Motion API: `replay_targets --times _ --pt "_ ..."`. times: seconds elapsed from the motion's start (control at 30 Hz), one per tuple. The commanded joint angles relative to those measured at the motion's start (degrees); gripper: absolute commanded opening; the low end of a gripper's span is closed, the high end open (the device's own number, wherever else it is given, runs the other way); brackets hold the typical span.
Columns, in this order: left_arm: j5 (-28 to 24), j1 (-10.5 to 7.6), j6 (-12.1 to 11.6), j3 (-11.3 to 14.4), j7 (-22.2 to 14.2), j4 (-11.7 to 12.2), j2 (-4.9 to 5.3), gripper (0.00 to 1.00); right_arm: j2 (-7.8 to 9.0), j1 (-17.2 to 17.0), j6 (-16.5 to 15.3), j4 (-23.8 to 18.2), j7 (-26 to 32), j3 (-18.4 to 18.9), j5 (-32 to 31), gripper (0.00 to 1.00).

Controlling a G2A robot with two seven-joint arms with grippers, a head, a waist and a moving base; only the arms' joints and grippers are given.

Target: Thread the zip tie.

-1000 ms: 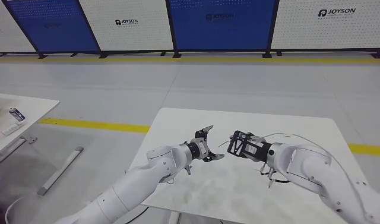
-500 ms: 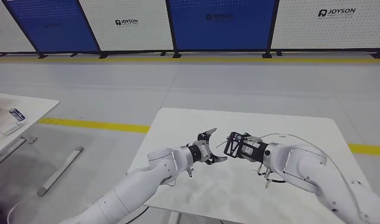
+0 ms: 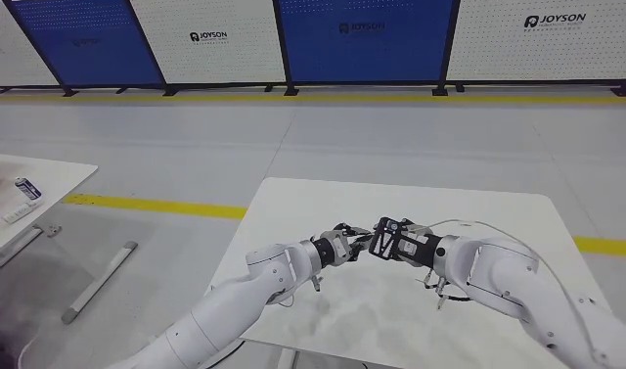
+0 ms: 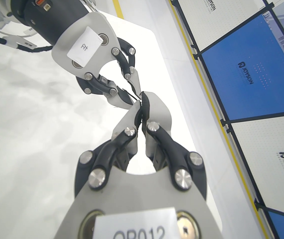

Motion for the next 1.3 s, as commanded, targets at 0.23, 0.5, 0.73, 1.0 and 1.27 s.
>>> replay_targets --times 0.23,0.5,0.73,1.0,1.27 --pt "0.0 0.13 0.0 0.7 -0.5 -1.1 0.76 0.00 0.00 0.0 0.0 0.0 0.0 0.0 0.0 0.00" --pt "0.0 -0.04 0.0 1.1 -0.5 -1.4 1.48 0.43 0.00 0.0 0.0 0.0 0.0 0.0 0.0 0.00" --pt "0.0 0.37 0.0 0.8 -1.3 -1.4 1.64 0.25 0.00 0.0 0.0 0.0 0.0 0.0 0.0 0.00" --pt "0.0 0.77 0.0 0.5 -2.7 -1.5 1.96 0.04 0.00 0.0 0.0 0.0 0.0 0.0 0.0 0.00" --pt "0.0 1.04 0.0 0.3 -3.4 -2.0 2.21 0.00 0.00 0.0 0.0 0.0 0.0 0.0 0.0 0.00"
